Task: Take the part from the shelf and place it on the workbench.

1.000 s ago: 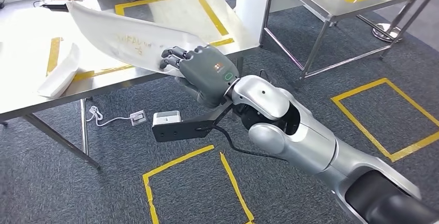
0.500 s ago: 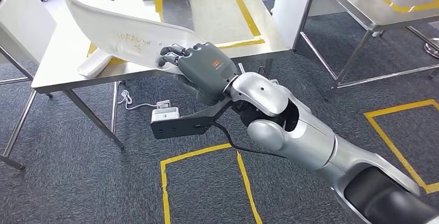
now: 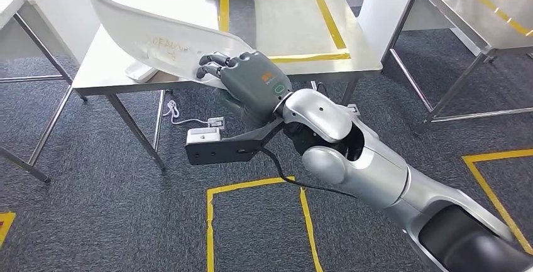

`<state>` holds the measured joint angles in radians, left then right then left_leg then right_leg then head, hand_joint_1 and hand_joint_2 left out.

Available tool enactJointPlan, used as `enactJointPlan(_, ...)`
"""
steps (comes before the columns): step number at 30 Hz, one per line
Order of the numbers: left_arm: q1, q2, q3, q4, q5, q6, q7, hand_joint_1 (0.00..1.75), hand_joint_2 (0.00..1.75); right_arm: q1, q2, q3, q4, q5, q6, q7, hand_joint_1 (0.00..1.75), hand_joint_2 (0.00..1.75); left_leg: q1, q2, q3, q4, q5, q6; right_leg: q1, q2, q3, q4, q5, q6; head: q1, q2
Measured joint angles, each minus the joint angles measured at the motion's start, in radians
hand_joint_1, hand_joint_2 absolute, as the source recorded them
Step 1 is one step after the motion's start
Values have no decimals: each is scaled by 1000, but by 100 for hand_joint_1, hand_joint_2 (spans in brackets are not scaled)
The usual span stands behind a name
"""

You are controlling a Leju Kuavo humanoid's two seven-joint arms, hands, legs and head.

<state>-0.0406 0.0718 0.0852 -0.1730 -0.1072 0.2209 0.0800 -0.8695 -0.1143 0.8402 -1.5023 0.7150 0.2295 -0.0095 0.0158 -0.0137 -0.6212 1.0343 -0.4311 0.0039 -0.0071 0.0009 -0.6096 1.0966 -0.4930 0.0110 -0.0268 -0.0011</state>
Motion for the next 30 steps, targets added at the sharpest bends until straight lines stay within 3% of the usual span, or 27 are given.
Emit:
enactJointPlan(2,-1,1,0,0,0,0,1,0,175,0,1,-2,0,1,0,0,175,175,-3,-6,-3,1,0,-8,1,4,26,-61,13,-4,-1,0)
enactJointPlan(7,0,4,1,0,0,-10,5,0,175,1,4,-3,0,5,-1,2,175,175,-7,-5,-1,-15,2,0,-3,2,34,-80,22,-4,-1,0)
enactJointPlan(9,0,7,2,-1,0,-20,7,0,175,1,7,-5,0,8,-1,1,175,175,-5,-4,33,-68,21,9,-2,2,47,-96,29,-2,-1,0)
enactJointPlan(11,0,7,3,-1,1,-22,9,0,175,-2,9,-6,0,11,0,-1,175,175,5,-1,72,-125,45,12,-1,3,32,-61,7,3,3,0)
enactJointPlan(14,0,5,4,-1,4,-22,10,0,175,-1,9,-7,1,13,2,-1,175,175,19,1,82,-140,49,-5,-14,3,-59,106,-69,23,6,0)
enactJointPlan(15,0,4,4,-1,4,-22,10,0,175,3,9,-7,2,14,2,-1,175,175,25,0,80,-134,45,-13,-21,3,-75,129,-69,32,6,0)
enactJointPlan(16,2,2,4,-1,5,-22,10,0,175,5,9,-7,3,14,3,-1,175,175,33,0,78,-125,39,-22,-29,3,-72,114,-49,41,6,0)
enactJointPlan(18,4,0,5,-1,6,-22,10,0,175,6,9,-7,4,15,3,-2,175,175,50,-2,68,-92,19,-49,-45,3,-22,6,11,65,8,0)
enactJointPlan(19,3,2,6,-1,6,-23,10,0,175,7,10,-7,4,16,4,-2,175,175,55,-3,60,-70,7,-65,-49,6,0,-39,28,69,13,0)
enactJointPlan(21,3,6,9,-1,7,-40,10,0,175,11,14,-7,4,19,8,2,175,175,58,-6,48,-40,-13,-87,-48,12,10,-55,21,48,19,0)
enactJointPlan(23,3,7,11,-1,9,-66,11,0,175,13,19,-8,3,21,10,7,175,175,60,-8,47,-35,-21,-95,-43,13,7,-37,8,14,19,0)
enactJointPlan(24,3,7,12,-1,9,-74,11,0,175,13,22,-9,3,22,11,8,175,175,61,-5,46,-28,-26,-96,-42,13,10,-34,3,5,18,0)
enactJointPlan(26,2,5,13,-2,10,-79,12,0,175,11,28,-10,1,26,13,9,175,175,58,7,13,41,-56,-89,-37,12,22,-35,-5,-11,15,0)
enactJointPlan(28,0,5,13,-2,11,-83,12,0,175,12,32,-10,1,30,18,9,175,175,44,14,-68,183,-104,-73,-29,8,36,-40,-14,-23,14,0)
enactJointPlan(30,2,5,14,-2,12,-85,12,0,175,14,35,-10,1,34,22,9,175,175,29,14,-144,288,-117,-57,-20,6,50,-42,-26,-31,14,0)
